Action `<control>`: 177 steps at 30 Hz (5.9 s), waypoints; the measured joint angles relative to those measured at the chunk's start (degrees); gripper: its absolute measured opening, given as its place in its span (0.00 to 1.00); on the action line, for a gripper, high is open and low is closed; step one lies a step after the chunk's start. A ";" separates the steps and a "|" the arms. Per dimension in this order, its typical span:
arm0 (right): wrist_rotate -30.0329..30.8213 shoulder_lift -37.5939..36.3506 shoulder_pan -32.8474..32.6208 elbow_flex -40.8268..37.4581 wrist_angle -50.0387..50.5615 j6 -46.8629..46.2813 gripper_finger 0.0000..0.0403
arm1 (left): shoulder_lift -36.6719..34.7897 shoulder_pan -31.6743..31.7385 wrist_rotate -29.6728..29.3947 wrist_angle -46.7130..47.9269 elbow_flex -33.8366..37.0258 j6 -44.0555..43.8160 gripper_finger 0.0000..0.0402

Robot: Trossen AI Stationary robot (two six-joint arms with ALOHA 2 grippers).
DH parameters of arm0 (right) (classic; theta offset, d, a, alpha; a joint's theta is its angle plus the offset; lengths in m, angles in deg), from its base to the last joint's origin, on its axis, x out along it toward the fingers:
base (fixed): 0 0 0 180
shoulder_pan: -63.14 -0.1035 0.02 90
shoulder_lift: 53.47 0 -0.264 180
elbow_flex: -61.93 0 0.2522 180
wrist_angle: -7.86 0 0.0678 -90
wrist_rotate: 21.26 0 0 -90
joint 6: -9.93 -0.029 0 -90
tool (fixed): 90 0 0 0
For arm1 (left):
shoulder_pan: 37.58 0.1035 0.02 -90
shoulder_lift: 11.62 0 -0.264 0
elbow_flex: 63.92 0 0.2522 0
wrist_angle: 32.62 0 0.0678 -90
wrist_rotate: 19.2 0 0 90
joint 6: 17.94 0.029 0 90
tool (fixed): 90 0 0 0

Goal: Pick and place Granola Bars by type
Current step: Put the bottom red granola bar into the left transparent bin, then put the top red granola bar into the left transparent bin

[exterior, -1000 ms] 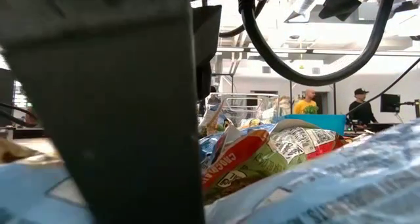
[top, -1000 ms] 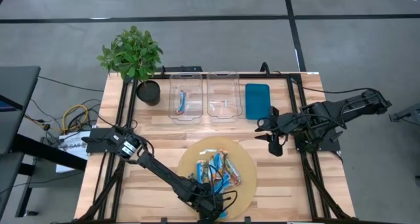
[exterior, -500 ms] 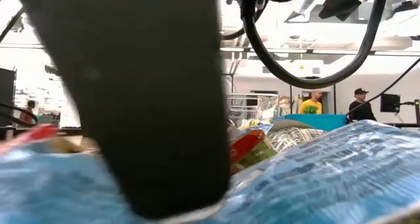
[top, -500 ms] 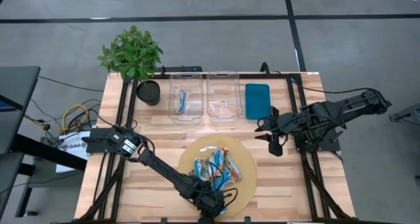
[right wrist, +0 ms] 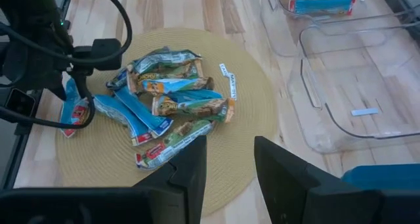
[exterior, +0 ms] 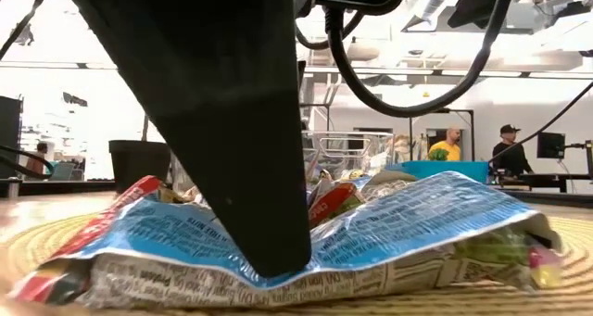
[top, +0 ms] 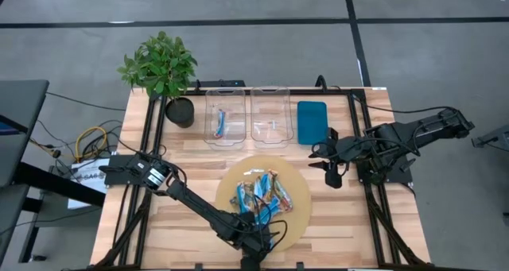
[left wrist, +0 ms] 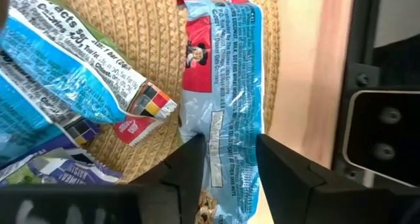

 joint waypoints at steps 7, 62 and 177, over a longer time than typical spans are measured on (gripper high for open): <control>0.00 0.00 0.00 0.00 0.00 0.00 0.29 | -0.01 0.06 -1.06 1.20 -0.37 -0.03 0.29; 1.78 0.02 0.01 -0.02 -2.71 0.48 0.29 | 5.24 1.87 0.44 20.29 -16.17 -0.21 0.03; -18.82 48.58 2.63 15.61 -11.16 -39.18 0.29 | -74.80 17.19 -1.37 -23.01 47.36 17.41 0.04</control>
